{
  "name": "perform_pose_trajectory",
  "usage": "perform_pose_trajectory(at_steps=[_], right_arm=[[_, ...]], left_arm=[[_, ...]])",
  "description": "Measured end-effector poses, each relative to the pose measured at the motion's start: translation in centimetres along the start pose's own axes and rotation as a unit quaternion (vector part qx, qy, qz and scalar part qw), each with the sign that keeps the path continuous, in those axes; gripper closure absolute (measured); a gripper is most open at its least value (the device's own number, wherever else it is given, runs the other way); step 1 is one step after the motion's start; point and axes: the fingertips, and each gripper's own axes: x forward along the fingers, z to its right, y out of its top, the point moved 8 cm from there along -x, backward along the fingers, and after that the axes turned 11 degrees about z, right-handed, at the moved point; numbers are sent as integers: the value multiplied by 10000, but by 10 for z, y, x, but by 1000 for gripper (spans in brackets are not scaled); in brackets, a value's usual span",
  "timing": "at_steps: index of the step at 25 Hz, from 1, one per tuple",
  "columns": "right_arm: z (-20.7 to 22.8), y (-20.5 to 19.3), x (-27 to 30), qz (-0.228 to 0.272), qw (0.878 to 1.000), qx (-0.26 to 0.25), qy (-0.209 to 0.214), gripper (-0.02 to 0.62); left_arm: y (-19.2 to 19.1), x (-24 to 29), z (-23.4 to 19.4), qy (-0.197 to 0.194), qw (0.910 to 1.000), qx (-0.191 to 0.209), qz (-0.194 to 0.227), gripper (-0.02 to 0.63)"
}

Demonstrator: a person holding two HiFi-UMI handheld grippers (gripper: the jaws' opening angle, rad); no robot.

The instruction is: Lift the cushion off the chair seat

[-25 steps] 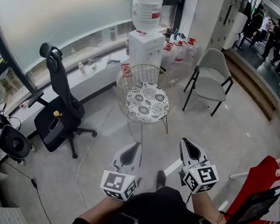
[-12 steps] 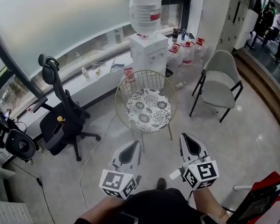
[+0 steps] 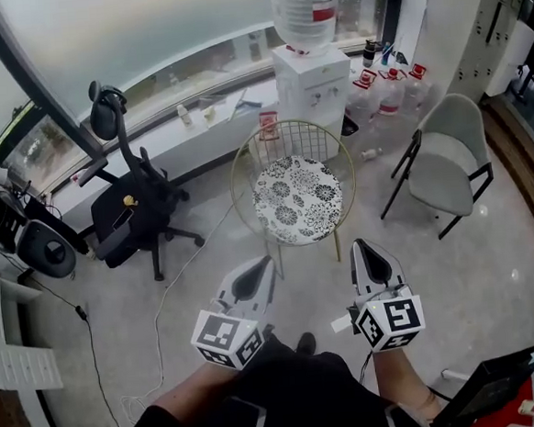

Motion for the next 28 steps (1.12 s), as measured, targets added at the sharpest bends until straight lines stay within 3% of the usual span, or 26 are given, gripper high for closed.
perform_pose_trajectory(at_steps=[5,19,21,23,28], right_arm=[[20,-10,24,-134,9998,149,-34,586],[71,-39,128,-845,9958,123,-338,583],[76,-45,146,-957,9947,94,-372,566],[81,-51,163,-1081,9933,105,-407,488],[93,-72,200,-1314,9899,140,-510,466]], left_arm=[[-3,21,-12,127,9999,13,-83,601],[-16,117,-99,183,9987,-385,-294,601],[-18,129,-113,164,9985,-419,-322,601],[-19,140,-126,145,9983,-459,-333,601],[-20,168,-157,61,9981,-482,-381,601]])
